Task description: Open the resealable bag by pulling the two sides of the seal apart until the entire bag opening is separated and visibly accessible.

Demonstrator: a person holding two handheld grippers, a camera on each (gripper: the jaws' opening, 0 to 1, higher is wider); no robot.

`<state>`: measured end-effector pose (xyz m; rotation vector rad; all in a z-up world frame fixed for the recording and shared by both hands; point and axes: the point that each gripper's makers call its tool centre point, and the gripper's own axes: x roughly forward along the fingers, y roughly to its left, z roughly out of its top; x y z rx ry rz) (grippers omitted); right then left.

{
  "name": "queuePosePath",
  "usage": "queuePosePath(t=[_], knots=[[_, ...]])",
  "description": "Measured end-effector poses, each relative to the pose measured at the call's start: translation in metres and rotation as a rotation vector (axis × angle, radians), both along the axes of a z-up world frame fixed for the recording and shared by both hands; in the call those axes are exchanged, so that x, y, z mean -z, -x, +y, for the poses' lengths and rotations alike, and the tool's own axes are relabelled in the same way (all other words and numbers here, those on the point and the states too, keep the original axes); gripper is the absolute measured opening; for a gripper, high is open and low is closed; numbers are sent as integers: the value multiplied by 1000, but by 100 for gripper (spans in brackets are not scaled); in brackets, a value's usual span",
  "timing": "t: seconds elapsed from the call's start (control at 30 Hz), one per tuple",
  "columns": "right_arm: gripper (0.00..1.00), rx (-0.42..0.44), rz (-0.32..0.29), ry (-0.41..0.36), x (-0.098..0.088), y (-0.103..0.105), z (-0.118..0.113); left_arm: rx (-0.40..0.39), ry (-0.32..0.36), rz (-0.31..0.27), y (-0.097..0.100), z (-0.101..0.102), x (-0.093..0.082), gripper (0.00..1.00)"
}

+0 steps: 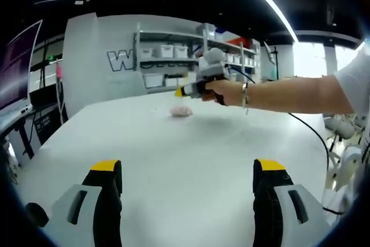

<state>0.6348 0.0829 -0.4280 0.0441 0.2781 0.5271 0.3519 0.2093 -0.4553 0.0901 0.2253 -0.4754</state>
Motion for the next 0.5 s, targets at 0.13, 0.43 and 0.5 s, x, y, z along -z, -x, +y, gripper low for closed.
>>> queuePosePath(t=[0.13, 0.43, 0.5], knots=[[0, -3, -2, 3, 1, 2, 2, -1, -2, 1, 0, 1, 1, 92], [0, -17, -7, 29, 5, 7, 7, -1, -3, -2, 0, 1, 0, 91], [0, -23, -7, 34, 6, 7, 10, -1, -4, -2, 1, 1, 0, 91]])
